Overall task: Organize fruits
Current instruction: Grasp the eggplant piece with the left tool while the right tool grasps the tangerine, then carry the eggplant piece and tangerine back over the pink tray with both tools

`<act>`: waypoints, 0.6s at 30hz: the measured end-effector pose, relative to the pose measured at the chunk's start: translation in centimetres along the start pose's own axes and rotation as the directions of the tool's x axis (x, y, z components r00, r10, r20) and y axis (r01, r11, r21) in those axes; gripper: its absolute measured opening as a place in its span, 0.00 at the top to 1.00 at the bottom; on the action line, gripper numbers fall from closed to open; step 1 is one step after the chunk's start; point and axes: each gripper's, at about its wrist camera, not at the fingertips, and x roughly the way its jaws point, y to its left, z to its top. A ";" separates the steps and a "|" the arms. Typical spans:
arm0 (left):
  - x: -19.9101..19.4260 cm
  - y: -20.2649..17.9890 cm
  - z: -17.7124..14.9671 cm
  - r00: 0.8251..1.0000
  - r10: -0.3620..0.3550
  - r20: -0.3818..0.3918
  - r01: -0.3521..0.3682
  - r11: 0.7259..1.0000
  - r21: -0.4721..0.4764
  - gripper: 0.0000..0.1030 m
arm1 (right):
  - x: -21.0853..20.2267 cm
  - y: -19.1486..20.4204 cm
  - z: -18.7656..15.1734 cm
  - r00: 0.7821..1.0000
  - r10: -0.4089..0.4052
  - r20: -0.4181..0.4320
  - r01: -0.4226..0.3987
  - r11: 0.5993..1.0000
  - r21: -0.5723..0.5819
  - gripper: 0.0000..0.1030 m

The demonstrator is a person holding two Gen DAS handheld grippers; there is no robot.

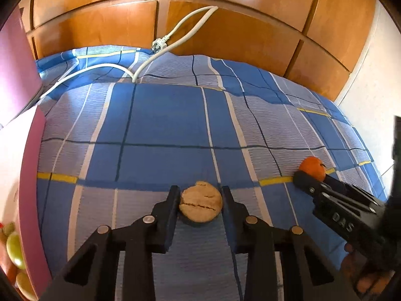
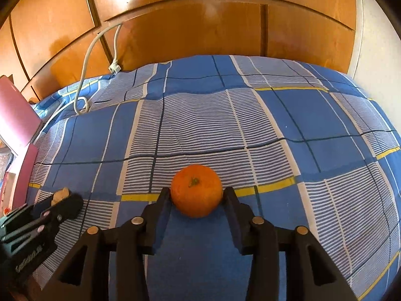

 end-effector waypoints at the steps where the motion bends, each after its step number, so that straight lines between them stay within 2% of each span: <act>1: -0.3 0.0 -0.3 1.000 -0.004 -0.001 0.004 1.000 -0.006 0.68 | 0.0 0.0 0.0 1.000 0.009 0.002 -0.009 1.000 -0.002 0.51; 6: -2.0 -0.4 -2.8 0.999 0.038 0.020 -0.038 0.999 0.006 0.68 | 0.2 0.6 0.1 1.000 -0.018 -0.019 0.017 0.999 -0.043 0.52; 8: -2.2 -0.5 -3.4 0.998 0.048 0.034 -0.049 0.999 0.018 0.68 | 0.0 0.9 0.0 0.999 -0.042 -0.015 0.041 0.998 -0.050 0.63; 18: -1.7 -0.6 -3.7 0.996 0.066 0.056 -0.069 0.997 0.044 0.67 | -2.6 0.1 -2.6 0.999 -0.024 0.021 0.025 1.000 -0.011 0.63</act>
